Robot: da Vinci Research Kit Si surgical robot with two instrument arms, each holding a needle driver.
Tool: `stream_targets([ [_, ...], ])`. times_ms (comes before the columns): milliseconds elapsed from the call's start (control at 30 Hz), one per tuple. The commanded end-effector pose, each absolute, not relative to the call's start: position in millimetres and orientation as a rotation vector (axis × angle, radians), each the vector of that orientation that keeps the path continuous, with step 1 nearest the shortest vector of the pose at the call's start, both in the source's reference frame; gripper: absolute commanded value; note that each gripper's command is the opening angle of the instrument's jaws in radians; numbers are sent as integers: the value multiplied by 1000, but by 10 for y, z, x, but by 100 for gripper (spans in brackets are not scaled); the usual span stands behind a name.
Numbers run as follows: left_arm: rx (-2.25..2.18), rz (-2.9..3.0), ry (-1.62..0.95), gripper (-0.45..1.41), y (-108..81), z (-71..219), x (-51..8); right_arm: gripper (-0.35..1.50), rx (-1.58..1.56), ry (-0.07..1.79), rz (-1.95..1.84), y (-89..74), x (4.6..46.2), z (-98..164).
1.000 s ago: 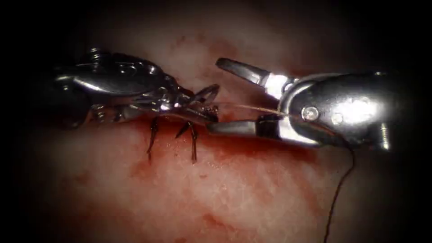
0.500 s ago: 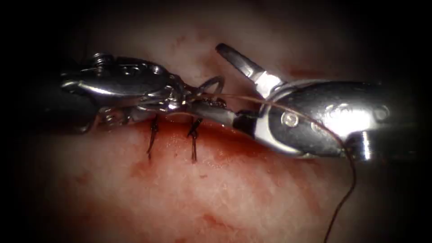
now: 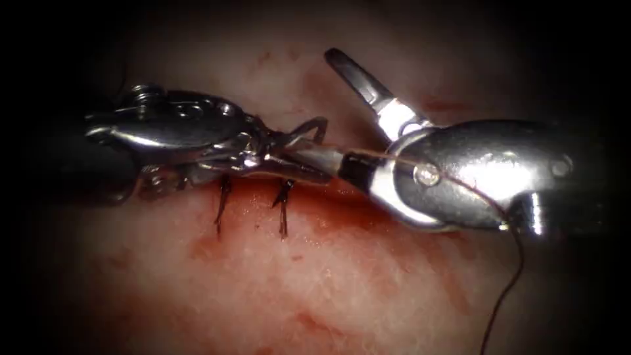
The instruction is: Wound Closure
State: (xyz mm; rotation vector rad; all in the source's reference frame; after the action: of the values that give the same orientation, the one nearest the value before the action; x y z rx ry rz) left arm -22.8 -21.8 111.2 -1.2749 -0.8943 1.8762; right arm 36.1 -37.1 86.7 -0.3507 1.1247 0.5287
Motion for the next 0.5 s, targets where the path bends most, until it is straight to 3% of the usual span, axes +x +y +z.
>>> stream_targets([
  [33, -1275, 1876, -895, -45, -219, 1116, -233, 4, -349, 1119, 514, -372, 368, 871],
  [67, -1275, 1876, -895, -45, -219, 1116, -233, -35, -351, 1112, 499, -373, 367, 873],
  [433, -1269, 1869, -891, -45, -221, 1103, -233, -35, -317, 1063, 417, -379, 354, 887],
  [467, -1264, 1866, -879, -33, -221, 1101, -234, -35, -313, 1068, 399, -378, 353, 886],
  [500, -1263, 1864, -878, 2, -221, 1100, -235, -35, -310, 1073, 381, -378, 352, 886],
])
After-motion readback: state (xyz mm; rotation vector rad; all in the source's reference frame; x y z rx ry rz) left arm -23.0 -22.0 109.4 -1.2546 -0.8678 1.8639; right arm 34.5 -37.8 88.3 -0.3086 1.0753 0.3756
